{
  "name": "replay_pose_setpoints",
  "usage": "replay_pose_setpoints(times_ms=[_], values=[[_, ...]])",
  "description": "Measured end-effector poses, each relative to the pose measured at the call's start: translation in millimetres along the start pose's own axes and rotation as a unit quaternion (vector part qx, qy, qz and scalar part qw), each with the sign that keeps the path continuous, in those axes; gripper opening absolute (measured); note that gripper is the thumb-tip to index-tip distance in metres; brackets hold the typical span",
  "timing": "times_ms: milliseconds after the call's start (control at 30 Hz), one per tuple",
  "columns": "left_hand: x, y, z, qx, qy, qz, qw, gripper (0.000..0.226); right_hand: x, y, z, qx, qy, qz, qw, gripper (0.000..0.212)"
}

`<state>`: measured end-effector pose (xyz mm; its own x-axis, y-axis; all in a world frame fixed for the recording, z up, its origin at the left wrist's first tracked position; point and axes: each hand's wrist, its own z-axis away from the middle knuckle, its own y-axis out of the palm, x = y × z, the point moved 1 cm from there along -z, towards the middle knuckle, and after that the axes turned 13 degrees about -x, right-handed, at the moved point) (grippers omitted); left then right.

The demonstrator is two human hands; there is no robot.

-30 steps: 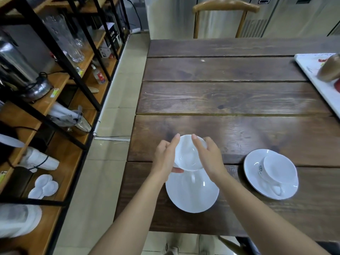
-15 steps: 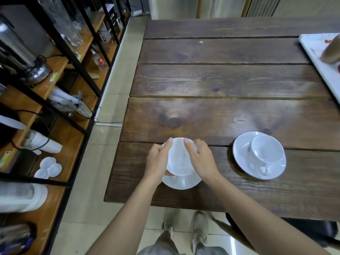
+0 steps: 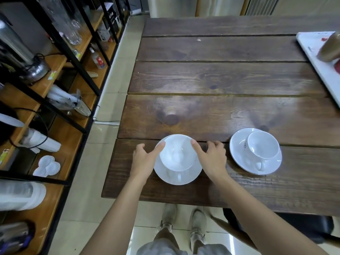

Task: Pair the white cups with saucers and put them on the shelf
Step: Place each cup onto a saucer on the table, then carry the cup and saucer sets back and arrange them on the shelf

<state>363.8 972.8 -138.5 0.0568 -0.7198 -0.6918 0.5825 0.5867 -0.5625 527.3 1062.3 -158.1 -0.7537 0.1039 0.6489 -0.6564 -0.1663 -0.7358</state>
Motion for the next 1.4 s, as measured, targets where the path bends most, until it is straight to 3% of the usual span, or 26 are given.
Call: replay_pose_setpoints(times_ms=[100, 200, 400, 533, 733, 833, 1033, 1367, 1400], values=[[5, 3, 6, 0.081, -0.045, 0.027, 0.995, 0.068, -5, 2, 16, 0.052, 0.027, -0.019, 0.998, 0.085], [12, 7, 7, 0.106, -0.038, 0.053, 0.992, 0.055, -4, 11, 26, 0.055, 0.058, -0.067, 0.995, 0.078], [14, 3, -1, 0.134, 0.004, 0.032, 0.99, 0.066, 1, 21, 29, 0.05, 0.134, -0.194, 0.971, 0.093], [0, -8, -2, 0.149, 0.007, 0.064, 0.987, 0.064, 16, 16, 30, 0.041, 0.142, -0.276, 0.95, 0.062], [-16, -44, 2, 0.145, 0.009, 0.147, 0.978, 0.052, 59, -7, 37, 0.051, 0.072, -0.334, 0.938, 0.049], [-12, -68, 12, 0.126, 0.012, 0.224, 0.966, 0.039, 76, -14, 47, 0.086, 0.03, -0.352, 0.932, 0.045], [20, -115, 47, 0.038, -0.001, 0.306, 0.951, 0.072, 103, -11, 86, 0.176, -0.027, -0.356, 0.917, 0.037], [118, -247, 94, -0.128, -0.041, 0.408, 0.903, 0.061, 171, 39, 217, 0.329, -0.095, -0.324, 0.882, 0.036], [130, -263, 97, -0.136, -0.041, 0.423, 0.895, 0.069, 181, 44, 234, 0.345, -0.107, -0.314, 0.878, 0.037]])
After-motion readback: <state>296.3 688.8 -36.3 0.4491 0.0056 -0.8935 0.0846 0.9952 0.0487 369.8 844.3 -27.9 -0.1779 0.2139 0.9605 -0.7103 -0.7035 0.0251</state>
